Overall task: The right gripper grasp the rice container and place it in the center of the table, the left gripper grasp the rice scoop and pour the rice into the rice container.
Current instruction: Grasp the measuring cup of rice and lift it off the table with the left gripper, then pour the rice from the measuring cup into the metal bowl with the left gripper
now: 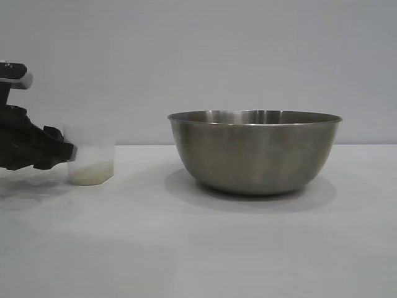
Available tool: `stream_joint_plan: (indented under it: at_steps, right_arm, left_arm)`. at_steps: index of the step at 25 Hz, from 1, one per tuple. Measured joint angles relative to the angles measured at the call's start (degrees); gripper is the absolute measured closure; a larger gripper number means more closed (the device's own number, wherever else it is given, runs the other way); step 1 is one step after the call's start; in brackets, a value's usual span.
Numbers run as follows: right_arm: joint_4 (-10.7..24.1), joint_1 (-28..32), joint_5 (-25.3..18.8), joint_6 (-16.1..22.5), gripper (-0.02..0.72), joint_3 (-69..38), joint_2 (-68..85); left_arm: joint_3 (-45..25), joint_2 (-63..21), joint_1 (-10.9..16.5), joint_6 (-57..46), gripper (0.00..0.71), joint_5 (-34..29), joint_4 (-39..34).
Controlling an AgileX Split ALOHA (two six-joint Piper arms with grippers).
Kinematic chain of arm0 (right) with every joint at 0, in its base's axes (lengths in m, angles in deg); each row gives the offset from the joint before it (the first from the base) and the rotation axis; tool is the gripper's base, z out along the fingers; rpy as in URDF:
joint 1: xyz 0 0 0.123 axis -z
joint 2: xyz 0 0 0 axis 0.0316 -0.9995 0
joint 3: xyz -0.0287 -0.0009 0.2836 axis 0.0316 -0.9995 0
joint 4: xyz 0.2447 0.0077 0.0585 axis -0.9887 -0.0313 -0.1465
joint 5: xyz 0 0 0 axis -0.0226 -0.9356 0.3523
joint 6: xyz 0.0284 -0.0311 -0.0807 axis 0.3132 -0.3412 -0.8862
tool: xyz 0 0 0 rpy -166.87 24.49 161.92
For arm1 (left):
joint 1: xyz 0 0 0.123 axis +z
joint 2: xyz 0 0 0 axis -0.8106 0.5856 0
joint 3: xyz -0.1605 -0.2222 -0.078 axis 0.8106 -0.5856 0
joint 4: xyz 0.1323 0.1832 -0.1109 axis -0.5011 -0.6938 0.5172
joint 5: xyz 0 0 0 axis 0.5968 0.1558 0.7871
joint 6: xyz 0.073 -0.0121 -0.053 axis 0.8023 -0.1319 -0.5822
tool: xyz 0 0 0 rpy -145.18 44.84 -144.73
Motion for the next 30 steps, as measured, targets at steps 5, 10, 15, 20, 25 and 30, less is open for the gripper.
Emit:
stream_joint_plan:
  at_steps: [5, 10, 15, 20, 25, 30]
  right_arm:
    - [0.0, 0.0, 0.0, 0.0, 0.267, 0.0, 0.0]
    - [0.0, 0.0, 0.0, 0.0, 0.267, 0.0, 0.0]
    - [0.0, 0.0, 0.0, 0.0, 0.267, 0.0, 0.0]
    - [0.0, 0.0, 0.0, 0.0, 0.267, 0.0, 0.0]
    - [0.0, 0.0, 0.0, 0.0, 0.267, 0.0, 0.0]
    - [0.0, 0.0, 0.0, 0.0, 0.267, 0.0, 0.0]
  left_arm:
    - [0.7, -0.5, 0.0, 0.4, 0.710, -0.1, -2.9]
    - [2.1, -5.2, 0.1, 3.0, 0.710, -0.3, -7.9]
    - [4.7, -10.7, 0.1, 4.6, 0.710, -0.3, -14.9]
    - [10.0, -14.1, -1.5, 11.0, 0.710, -0.2, -21.2]
    - [16.5, -15.1, -5.8, 17.8, 0.710, -2.4, -27.2]
    - [22.3, -15.1, -10.5, 28.0, 0.710, -9.7, -30.9]
